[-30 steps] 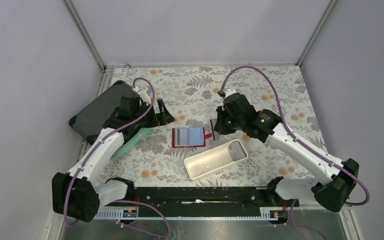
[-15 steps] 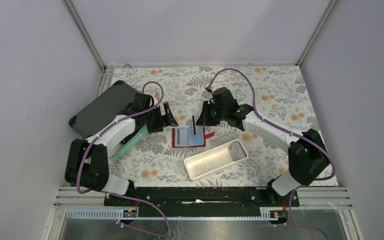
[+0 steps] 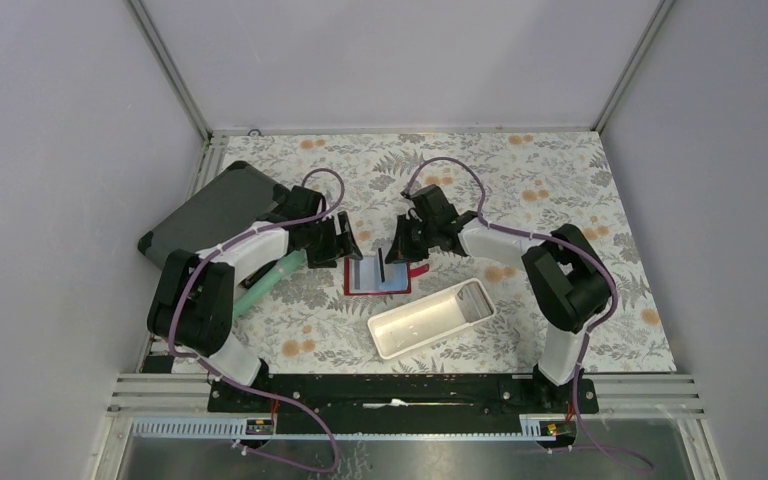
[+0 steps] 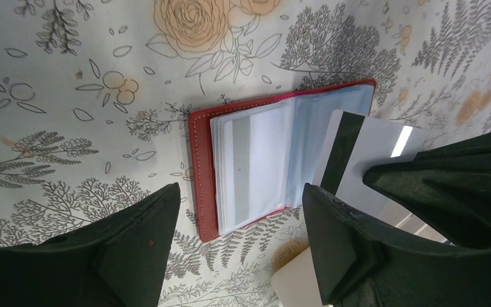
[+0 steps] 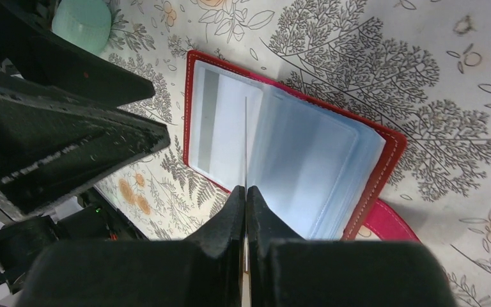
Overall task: Put the credit cards into the card holder
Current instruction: Insert the credit card into the card holder.
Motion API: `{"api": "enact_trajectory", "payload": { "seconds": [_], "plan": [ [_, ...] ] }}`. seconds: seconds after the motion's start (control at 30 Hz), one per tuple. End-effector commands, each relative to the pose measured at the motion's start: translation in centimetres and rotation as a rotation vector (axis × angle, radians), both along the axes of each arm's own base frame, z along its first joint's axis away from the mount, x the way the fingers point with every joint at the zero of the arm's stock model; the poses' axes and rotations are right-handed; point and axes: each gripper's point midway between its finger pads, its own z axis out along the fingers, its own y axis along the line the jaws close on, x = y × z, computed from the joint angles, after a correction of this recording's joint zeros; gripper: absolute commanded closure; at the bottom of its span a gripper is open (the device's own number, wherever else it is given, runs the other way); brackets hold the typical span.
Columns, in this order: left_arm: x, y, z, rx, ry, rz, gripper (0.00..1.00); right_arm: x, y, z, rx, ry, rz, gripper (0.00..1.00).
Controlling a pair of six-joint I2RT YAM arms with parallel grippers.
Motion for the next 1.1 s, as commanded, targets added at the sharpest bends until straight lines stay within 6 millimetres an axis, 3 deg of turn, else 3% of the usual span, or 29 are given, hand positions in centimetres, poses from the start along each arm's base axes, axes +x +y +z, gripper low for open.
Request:
{"api": "enact_trajectory", "payload": {
  "seconds": [0.0,0.33,0.77,1.07],
  "plan": [
    [0.7,-0.3,0.5,0.055,-0.044,-0.026,0.28,1.1,1.9,1.7,0.107,-0.032,0.029,1.0],
    [-0.3,-0.6,-0.9,0.079,0.006,-0.046,0.32,0.7,2.3,-0.2,0.124,0.024,0.02,1.0],
    [-0.5,-0.7,-1.6,0.086,0.03,-0.053,0.38,-0.1,0.9,-2.1,0.063,0.051,-0.018,1.0],
    [-0.6,-0.8,-2.0,0.094,0.045,-0.059,0.42,0.0,1.0,-2.0,0.073,0.054,-0.03,1.0]
  ]
}}
